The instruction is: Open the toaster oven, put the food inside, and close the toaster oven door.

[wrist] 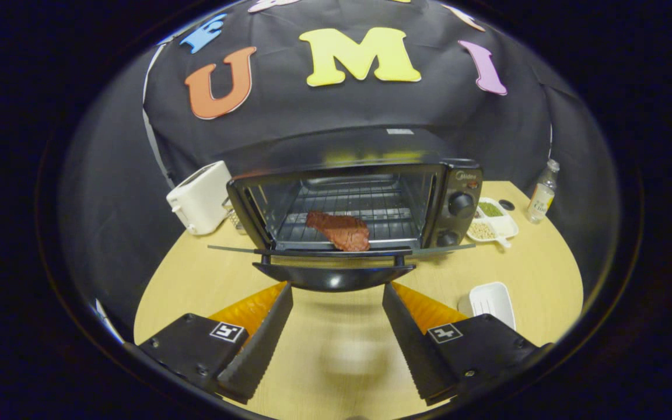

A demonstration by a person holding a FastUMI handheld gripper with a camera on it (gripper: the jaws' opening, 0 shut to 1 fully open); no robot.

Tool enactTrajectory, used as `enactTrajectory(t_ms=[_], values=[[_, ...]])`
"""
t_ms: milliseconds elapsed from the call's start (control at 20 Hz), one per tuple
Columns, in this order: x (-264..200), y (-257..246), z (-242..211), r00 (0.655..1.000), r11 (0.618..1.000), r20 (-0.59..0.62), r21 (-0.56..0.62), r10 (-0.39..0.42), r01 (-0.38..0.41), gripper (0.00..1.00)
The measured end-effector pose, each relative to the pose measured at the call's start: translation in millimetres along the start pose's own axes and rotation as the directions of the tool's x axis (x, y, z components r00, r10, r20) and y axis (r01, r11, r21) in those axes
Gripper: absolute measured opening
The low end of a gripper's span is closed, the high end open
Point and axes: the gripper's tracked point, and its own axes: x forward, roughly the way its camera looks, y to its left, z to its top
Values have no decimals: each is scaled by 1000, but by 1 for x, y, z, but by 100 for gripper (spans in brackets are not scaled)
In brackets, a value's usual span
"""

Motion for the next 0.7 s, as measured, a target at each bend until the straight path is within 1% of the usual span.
enactTrajectory(t_ms=[300, 400, 700], values=[[14, -3, 38, 999, 999, 37, -31, -25, 26, 100], [20, -4, 47, 999, 999, 40, -27, -25, 26, 98], [24, -10, 57, 999, 999, 48, -38, -15, 17, 97]])
